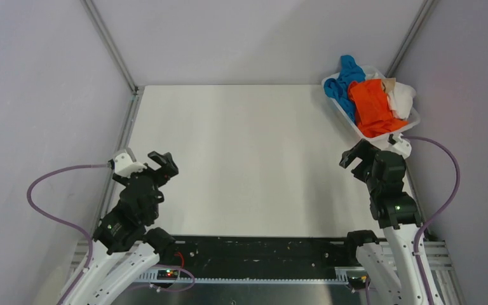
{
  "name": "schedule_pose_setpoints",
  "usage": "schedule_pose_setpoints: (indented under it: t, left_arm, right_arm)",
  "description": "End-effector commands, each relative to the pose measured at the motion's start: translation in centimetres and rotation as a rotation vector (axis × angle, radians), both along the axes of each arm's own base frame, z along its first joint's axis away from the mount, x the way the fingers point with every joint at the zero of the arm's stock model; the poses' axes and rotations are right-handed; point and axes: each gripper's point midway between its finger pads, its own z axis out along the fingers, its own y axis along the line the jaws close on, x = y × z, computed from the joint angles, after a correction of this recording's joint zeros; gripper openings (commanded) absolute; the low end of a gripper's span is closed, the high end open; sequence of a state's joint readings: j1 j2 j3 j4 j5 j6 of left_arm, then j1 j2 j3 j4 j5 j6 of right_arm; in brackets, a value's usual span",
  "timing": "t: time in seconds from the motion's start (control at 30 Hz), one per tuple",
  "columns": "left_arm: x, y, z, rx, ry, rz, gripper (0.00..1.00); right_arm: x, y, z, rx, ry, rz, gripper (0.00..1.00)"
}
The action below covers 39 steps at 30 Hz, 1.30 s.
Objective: Fold and stack the t-shirts
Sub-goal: Grab crumpled tshirt from bin with the right arm
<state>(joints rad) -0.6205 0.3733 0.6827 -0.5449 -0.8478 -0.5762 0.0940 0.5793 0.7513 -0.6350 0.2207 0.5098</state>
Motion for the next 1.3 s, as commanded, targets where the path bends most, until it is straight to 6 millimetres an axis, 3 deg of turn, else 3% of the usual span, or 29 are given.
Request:
schedule_pose_setpoints:
  t: [0.0, 0.1, 0.17, 0.2, 0.23, 0.33, 0.47, 0.6, 0.7, 0.83, 1.07, 1.17, 1.27]
  left_arm:
    - [-0.1, 1.1, -0.2, -0.022, -0.020, 0.075, 0.98]
    - [0.1, 1.3, -0.4, -0.022, -0.014, 0.099, 0.98]
    - [0.3, 1.5, -0.6, -0.009, -0.004, 0.122, 0.98]
    - [0.4, 1.6, -0.8, 0.001, 0.004, 0.137, 0.98]
    - [0.5, 1.7, -0.9, 0.004, 0.007, 0.151, 0.98]
    - [0.8, 1.8, -1.5, 0.021, 0.025, 0.182, 0.98]
    - [1.1, 1.9, -2.3, 0.044, 0.043, 0.205, 0.98]
    - [1.3, 1.8, -2.9, 0.059, 0.057, 0.206, 0.98]
    - [1.3, 2.1, -3.0, 0.069, 0.056, 0.221, 0.98]
    - [1.2, 2.3, -3.1, 0.075, 0.054, 0.232, 0.98]
    - [1.0, 2.6, -3.5, 0.073, 0.049, 0.248, 0.98]
    - [1.1, 2.6, -3.6, 0.075, 0.052, 0.247, 0.98]
    - [1.1, 2.6, -3.6, 0.073, 0.051, 0.247, 0.98]
  right_arm:
    - [3.0, 0.2, 4.7, -0.060, -0.175, 0.043, 1.00]
    - [5.8, -0.6, 8.0, -0.093, -0.301, 0.000, 1.00]
    - [8.1, -2.6, 9.6, -0.101, -0.309, -0.089, 1.00]
    - [8.8, -4.3, 11.7, -0.091, -0.341, -0.145, 1.00]
    - [10.8, -4.5, 10.6, -0.075, -0.293, -0.124, 1.00]
    - [16.5, -7.5, 11.0, -0.020, -0.247, -0.152, 1.00]
    - [23.2, -9.7, 11.1, -0.037, -0.209, -0.118, 1.00]
    - [28.5, -10.6, 10.4, -0.091, -0.136, -0.061, 1.00]
    - [32.6, -10.3, 8.2, -0.154, -0.063, 0.031, 0.98]
    - [35.1, -10.8, 4.5, -0.269, 0.088, 0.044, 0.94]
    - [35.4, -11.1, -0.8, -0.372, 0.251, 0.054, 0.91]
    - [35.0, -11.9, -2.5, -0.384, 0.307, 0.028, 0.77]
    - [34.4, -12.5, -3.3, -0.385, 0.338, 0.003, 0.40]
